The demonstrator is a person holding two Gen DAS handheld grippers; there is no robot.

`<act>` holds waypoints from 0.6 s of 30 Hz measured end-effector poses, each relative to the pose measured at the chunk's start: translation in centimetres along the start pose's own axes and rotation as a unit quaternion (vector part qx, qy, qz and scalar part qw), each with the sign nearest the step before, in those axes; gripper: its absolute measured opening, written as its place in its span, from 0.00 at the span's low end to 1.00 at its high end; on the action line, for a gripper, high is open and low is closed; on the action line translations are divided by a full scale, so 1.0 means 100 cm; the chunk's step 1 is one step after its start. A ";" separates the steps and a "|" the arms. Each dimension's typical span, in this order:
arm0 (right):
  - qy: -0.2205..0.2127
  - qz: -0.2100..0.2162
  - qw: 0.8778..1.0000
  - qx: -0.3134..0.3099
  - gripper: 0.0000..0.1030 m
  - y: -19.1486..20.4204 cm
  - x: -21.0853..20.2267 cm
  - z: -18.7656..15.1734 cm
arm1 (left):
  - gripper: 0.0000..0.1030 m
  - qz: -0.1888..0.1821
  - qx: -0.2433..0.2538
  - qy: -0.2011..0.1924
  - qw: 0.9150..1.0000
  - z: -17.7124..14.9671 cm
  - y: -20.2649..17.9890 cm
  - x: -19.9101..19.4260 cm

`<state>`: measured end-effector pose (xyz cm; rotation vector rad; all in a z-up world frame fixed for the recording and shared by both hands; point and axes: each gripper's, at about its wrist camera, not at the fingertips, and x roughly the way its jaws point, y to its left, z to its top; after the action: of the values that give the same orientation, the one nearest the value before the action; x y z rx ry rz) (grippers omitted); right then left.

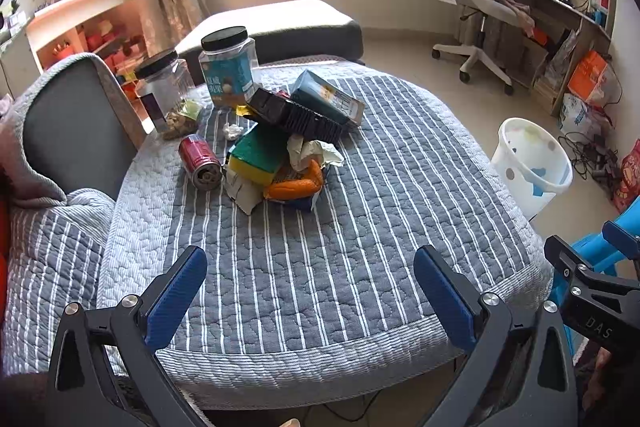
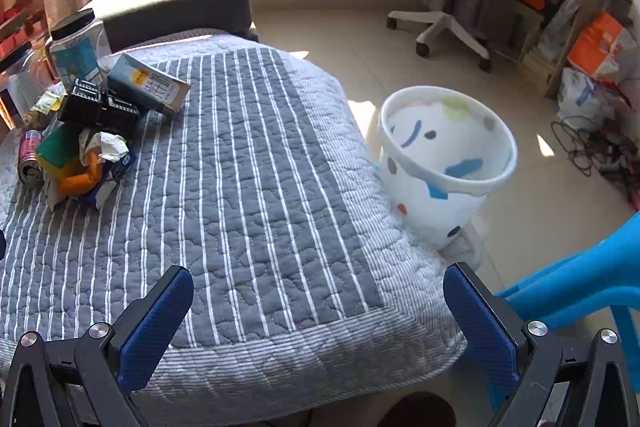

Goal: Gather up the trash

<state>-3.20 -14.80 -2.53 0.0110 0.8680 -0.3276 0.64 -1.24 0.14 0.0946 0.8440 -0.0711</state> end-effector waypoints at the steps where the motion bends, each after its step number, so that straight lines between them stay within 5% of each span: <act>1: -0.003 0.000 1.000 -0.001 1.00 0.001 -0.001 0.000 | 1.00 0.000 0.000 -0.002 1.000 0.000 0.000 -0.001; 18: -0.006 0.000 1.000 -0.001 1.00 0.002 -0.002 0.001 | 1.00 0.000 -0.003 -0.015 1.000 0.002 0.002 -0.006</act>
<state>-3.19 -14.55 -2.34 0.0074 0.8566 -0.3265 0.41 -1.08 0.71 0.0872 0.8146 -0.0695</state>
